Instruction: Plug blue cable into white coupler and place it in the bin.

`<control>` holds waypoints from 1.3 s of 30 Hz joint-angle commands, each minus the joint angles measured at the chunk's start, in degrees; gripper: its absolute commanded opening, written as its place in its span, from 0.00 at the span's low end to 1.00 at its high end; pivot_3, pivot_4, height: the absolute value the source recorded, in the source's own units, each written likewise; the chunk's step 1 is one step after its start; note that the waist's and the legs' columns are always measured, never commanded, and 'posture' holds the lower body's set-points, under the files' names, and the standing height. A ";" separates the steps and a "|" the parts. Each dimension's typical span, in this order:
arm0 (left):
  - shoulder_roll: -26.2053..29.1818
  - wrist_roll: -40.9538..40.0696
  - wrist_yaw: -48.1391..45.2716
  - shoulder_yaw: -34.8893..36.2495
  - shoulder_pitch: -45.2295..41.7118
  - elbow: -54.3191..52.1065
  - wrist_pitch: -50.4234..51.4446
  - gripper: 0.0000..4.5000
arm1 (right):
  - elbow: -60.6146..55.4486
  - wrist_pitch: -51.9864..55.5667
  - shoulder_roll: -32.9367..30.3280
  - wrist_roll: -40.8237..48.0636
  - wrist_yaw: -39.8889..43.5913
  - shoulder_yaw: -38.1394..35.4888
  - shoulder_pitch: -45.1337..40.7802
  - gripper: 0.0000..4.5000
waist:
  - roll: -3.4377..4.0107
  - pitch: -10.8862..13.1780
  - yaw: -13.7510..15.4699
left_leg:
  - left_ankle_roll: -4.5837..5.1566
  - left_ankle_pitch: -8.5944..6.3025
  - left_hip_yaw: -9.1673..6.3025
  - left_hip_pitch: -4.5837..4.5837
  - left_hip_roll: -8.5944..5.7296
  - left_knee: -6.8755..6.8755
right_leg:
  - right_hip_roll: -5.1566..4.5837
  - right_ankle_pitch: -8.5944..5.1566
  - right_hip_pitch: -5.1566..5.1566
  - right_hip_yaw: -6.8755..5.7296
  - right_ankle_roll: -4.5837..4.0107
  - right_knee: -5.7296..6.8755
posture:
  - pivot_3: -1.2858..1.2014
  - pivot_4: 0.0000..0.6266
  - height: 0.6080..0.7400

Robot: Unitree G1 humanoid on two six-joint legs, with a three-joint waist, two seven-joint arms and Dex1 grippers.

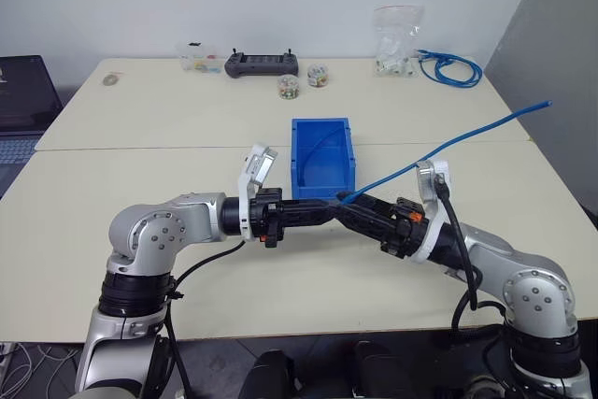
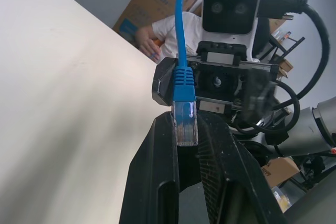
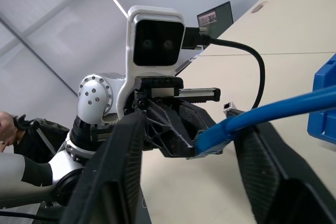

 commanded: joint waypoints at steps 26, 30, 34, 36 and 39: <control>2.82 -4.98 0.67 2.15 2.53 -5.65 -1.33 0.63 | -1.28 -1.13 -2.05 8.13 -1.25 0.05 -0.33 0.03 | 0.00 0.00 -0.05 | 0.00 0.00 0.00 -0.01 0.00 -0.01 | 0.00 -0.05 0.00 0.00 0.08 -0.02 | 0.52 0.24 1.00; 5.52 -4.72 3.22 3.97 6.48 -10.26 -2.10 0.81 | -0.35 -1.68 -3.85 6.23 -0.62 -1.05 0.04 0.03 | 0.01 0.01 -0.09 | 0.00 0.00 0.01 -0.01 0.00 -0.02 | 0.00 -0.05 -0.01 0.01 0.08 -0.04 | 0.52 0.24 1.00; 7.24 0.45 7.09 4.50 13.47 -15.89 -6.65 0.98 | 1.15 -2.64 -5.10 4.16 0.30 -1.72 0.20 0.03 | 0.02 0.01 -0.05 | 0.00 0.00 0.01 -0.01 0.00 -0.03 | 0.00 -0.05 -0.01 0.02 0.08 -0.05 | 0.52 0.24 1.00; 7.39 4.39 10.30 4.73 19.32 -19.86 -10.08 1.00 | 2.05 -3.26 -5.40 2.78 0.81 -1.60 0.15 0.03 | 0.02 0.01 0.08 | 0.00 0.00 0.05 0.01 0.00 -0.04 | -0.01 -0.05 -0.01 0.08 0.08 -0.07 | 0.52 0.24 1.00; 8.28 8.56 12.13 5.94 26.43 -23.12 -14.20 1.00 | 2.79 -3.79 -5.35 1.69 1.46 -1.49 0.07 0.03 | 0.03 0.02 0.00 | 0.00 0.00 0.07 0.01 0.01 -0.06 | -0.02 -0.05 -0.02 0.11 0.06 -0.09 | 0.52 0.24 1.00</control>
